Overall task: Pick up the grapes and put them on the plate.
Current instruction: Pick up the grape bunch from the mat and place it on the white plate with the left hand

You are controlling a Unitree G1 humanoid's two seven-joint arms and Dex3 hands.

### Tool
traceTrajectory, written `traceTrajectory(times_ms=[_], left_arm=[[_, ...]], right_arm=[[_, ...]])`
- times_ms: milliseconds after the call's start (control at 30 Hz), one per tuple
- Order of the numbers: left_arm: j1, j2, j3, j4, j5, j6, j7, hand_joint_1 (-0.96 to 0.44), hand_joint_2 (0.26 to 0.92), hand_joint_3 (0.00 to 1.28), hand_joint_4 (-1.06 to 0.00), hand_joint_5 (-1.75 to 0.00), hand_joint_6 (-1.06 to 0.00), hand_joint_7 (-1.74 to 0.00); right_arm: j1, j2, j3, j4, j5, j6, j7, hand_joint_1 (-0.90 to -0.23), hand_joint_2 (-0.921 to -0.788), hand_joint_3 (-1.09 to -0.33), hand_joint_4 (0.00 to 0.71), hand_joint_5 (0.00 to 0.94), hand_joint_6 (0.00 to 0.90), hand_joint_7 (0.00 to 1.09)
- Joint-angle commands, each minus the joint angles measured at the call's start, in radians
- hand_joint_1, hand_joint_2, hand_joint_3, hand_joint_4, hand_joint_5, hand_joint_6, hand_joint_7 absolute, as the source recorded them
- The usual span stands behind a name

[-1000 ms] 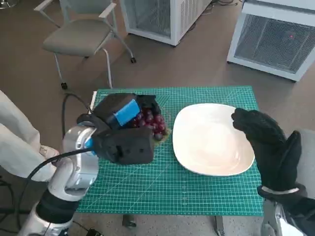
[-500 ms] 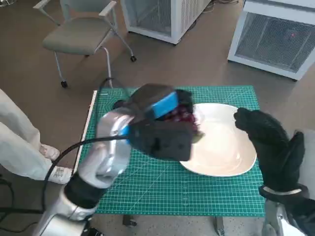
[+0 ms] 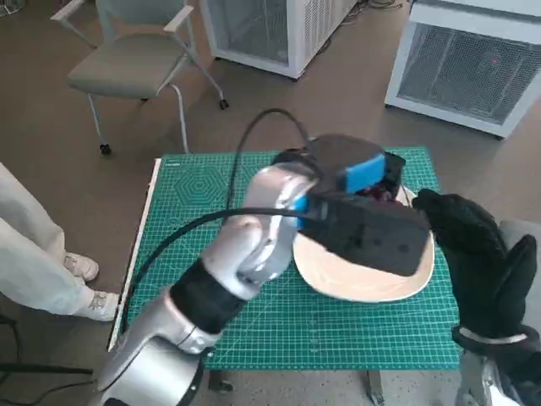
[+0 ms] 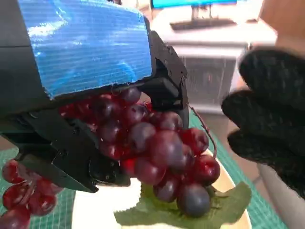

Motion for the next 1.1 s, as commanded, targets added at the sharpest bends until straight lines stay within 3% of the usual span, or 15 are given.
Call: traceTrajectory(times_ms=[33,533,733,800,933,1000,1100], left_arm=[[-0.063,-0.031,-0.011,0.076,0.009,-0.001,0.015,0.0,0.7,0.56,-0.54,-1.39,-0.55,-1.35],[-0.086,-0.074,-0.016,0.168,-0.006,-0.012,0.021,0.0,0.691,0.57,-0.55,-1.38,-0.56,-1.34],[-0.089,-0.089,-0.008,0.226,-0.023,-0.034,0.025,0.0,0.756,0.51,-0.49,-1.42,-0.49,-1.39],[-0.09,-0.093,-0.005,0.25,-0.031,-0.046,0.022,0.09,0.726,0.57,-0.5,-1.45,-0.46,-1.21],[-0.097,-0.1,0.0,0.304,-0.048,-0.069,0.012,0.33,0.558,0.85,-0.56,-1.54,-0.43,-0.5],[-0.103,-0.102,0.0,0.33,-0.055,-0.08,0.004,0.37,0.521,0.91,-0.57,-1.56,-0.46,-0.34],[-0.112,-0.106,-0.003,0.366,-0.062,-0.096,-0.007,0.39,0.516,0.92,-0.57,-1.57,-0.53,-0.26]], right_arm=[[0.027,0.01,0.003,-0.014,-0.001,0.023,-0.024,-0.451,-0.921,-0.649,0.403,0.666,0.167,0.97],[0.036,0.016,0.003,-0.03,-0.003,0.027,-0.053,-0.451,-0.921,-0.646,0.406,0.662,0.174,0.97],[0.036,0.018,0.004,-0.025,-0.008,0.021,-0.058,-0.451,-0.921,-0.645,0.407,0.66,0.175,0.96],[0.035,0.019,0.004,-0.024,-0.01,0.019,-0.059,-0.451,-0.921,-0.645,0.408,0.659,0.176,0.96],[0.034,0.019,0.003,-0.024,-0.012,0.018,-0.061,-0.451,-0.921,-0.644,0.409,0.657,0.177,0.96],[0.033,0.02,0.004,-0.023,-0.012,0.018,-0.061,-0.451,-0.921,-0.644,0.409,0.657,0.177,0.96],[0.032,0.021,0.005,-0.022,-0.01,0.018,-0.062,-0.451,-0.921,-0.644,0.41,0.655,0.178,0.96]])
